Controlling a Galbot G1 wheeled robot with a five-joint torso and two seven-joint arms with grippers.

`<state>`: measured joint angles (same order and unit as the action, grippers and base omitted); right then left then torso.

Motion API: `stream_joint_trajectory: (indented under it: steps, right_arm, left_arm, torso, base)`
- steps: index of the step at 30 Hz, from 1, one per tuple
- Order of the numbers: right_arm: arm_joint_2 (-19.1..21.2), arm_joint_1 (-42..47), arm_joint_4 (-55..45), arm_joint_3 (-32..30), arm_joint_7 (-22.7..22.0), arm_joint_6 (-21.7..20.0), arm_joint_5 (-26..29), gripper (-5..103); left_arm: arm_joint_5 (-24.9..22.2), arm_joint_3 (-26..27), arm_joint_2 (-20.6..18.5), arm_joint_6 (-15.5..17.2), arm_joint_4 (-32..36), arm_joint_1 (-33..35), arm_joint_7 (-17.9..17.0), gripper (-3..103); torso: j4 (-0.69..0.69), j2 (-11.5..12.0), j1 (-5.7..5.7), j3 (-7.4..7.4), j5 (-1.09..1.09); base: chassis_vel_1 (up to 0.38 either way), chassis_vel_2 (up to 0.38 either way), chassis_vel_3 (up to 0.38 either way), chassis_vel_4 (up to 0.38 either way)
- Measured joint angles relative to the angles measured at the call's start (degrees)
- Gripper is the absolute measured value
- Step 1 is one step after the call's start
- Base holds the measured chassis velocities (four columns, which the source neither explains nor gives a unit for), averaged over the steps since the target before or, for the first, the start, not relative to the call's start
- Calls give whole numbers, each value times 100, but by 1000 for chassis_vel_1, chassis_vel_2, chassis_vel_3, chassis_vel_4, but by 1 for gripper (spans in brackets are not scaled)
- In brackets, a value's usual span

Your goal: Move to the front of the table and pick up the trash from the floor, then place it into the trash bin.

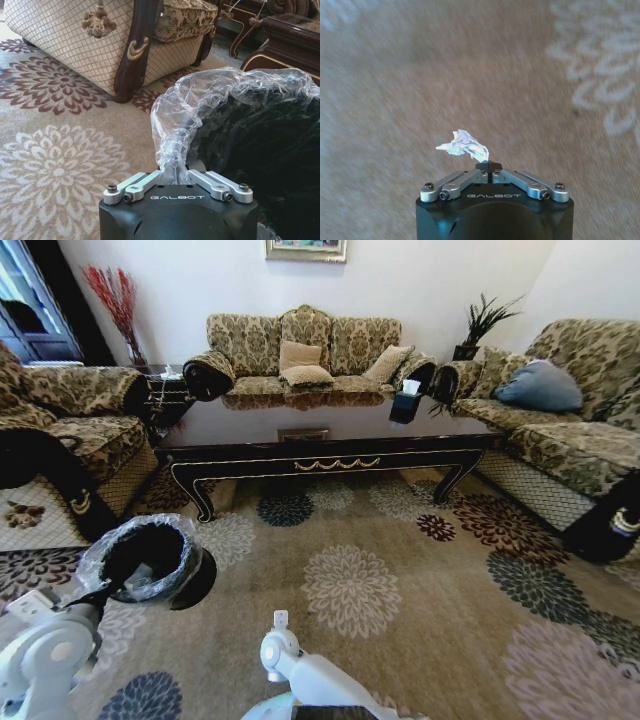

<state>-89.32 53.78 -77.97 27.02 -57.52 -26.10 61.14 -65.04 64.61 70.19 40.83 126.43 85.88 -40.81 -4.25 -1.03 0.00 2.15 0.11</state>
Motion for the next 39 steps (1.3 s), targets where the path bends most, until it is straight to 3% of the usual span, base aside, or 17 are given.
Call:
stream_joint_trajectory:
  steps: [4,7,8,9,12,13,16,20,28,33,39]
  right_arm:
    - [267,-53,-444,65,492,465,-499,0]
    - [572,-311,-708,74,1399,1250,-1147,0]
    - [674,-516,-753,36,1911,1723,-1474,0]
    - [674,-516,-753,36,1911,1723,-1474,0]
    - [779,-1030,-895,-53,2819,2566,-1674,0]
    - [779,-1030,-895,-53,2819,2566,-1674,0]
    - [851,-1470,-1107,35,3267,3085,-1694,0]
    - [932,-1765,-1311,295,3408,3340,-1704,0]
    - [1076,-1964,-1268,1078,3777,3977,-2790,0]
    - [1076,-1936,-1071,1420,3968,4335,-3196,0]
    - [1086,-1943,-1055,1620,3960,4388,-3269,0]
  left_arm:
    - [47,-98,38,2,-31,1,1,2]
    - [96,-229,93,5,-41,-1,6,2]
    - [124,-316,141,9,-38,2,18,2]
    - [124,-316,141,9,-38,2,18,2]
    - [236,-528,271,16,-60,-5,47,2]
    - [236,-528,271,16,-60,-5,47,2]
    - [347,-787,407,17,-135,-56,48,2]
    - [461,-1030,519,18,-175,-124,55,2]
    - [591,-1291,611,-62,-308,-273,137,2]
    - [598,-1319,604,-135,-362,-348,181,2]
    - [582,-1320,582,-181,-368,-381,213,2]
  torso:
    - [-3,0,0,0,1]
    - [-2,0,0,0,-2]
    - [-2,0,0,0,-6]
    - [-2,0,0,0,-6]
    - [-1,0,0,0,-8]
    - [-1,0,0,0,-8]
    - [2,1,0,0,-11]
    - [0,0,1,0,-11]
    - [1,0,0,0,-11]
    - [1,0,1,0,-11]
    - [1,0,1,-1,-11]
  base:
    - [0,0,0,0]
    - [0,0,0,0]
    - [0,0,0,0]
    - [0,0,0,0]
    - [0,0,0,0]
    - [0,0,0,0]
    - [0,0,0,0]
    - [0,0,0,0]
    - [0,0,0,0]
    - [0,0,0,0]
    - [0,0,0,0]
